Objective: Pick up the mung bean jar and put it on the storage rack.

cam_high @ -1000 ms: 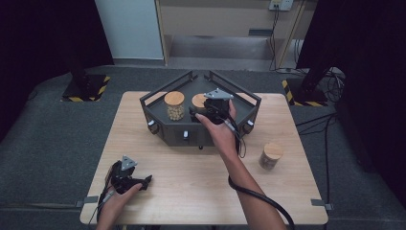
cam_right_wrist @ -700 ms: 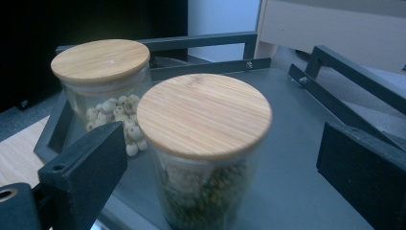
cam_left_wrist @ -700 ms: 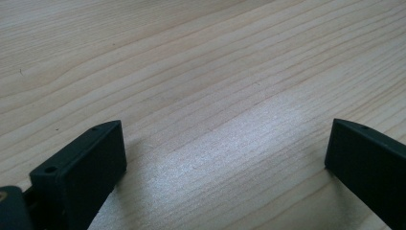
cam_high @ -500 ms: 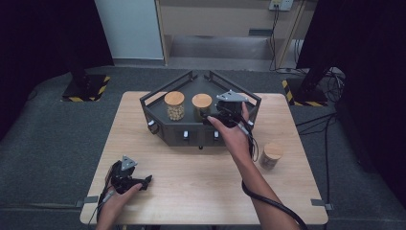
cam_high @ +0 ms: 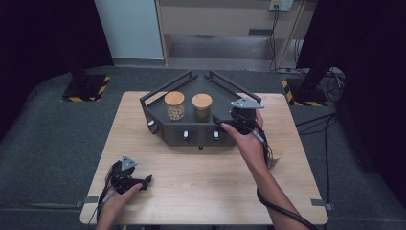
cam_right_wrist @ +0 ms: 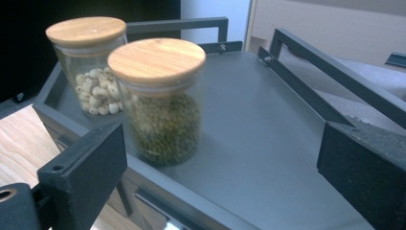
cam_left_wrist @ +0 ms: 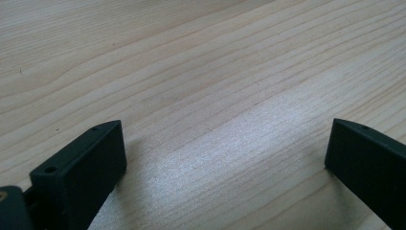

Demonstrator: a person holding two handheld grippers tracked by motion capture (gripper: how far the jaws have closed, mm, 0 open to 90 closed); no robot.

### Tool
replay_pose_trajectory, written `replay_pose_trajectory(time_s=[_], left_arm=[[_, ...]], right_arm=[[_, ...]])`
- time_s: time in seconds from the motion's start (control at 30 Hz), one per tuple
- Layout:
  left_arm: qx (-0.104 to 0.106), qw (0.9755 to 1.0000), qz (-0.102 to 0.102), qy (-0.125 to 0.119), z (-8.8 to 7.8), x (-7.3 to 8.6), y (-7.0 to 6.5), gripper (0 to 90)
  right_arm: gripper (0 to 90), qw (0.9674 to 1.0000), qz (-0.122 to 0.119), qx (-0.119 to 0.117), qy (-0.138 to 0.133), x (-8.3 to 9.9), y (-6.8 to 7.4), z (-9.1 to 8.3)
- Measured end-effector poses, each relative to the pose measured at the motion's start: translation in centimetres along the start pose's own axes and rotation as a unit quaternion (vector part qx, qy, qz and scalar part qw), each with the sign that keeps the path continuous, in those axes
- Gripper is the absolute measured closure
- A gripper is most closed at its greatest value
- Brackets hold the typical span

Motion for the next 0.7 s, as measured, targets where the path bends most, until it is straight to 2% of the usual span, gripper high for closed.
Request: replay_pose_trajectory(time_s=[0.2,0.43,0.7], left_arm=[[0.000,1.0000,0.000,0.000,0.0,0.0,0.0,0.0],[0.000,1.0000,0.000,0.000,0.0,0.0,0.0,0.0],[0.000,1.0000,0.000,0.000,0.0,0.0,0.0,0.0]], right_arm=[[3.1,1.0000,0.006,0.005,0.002,0.9,-0.9,-1.1],[3.0,0.9999,0.001,0.011,0.007,1.9,-1.9,-2.8],[2.9,0.9997,0.009,0.019,0.012,3.5,-3.0,-4.8]])
Point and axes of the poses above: each handheld gripper's, and its own axes: z roughly forward along the jaws, x roughly out of its underside, y roughly to its left, the point moved 10 cm from there along z, roughly forward along the jaws, and after that the axes turned 9 degrees about -z, right-handed, at the moved point
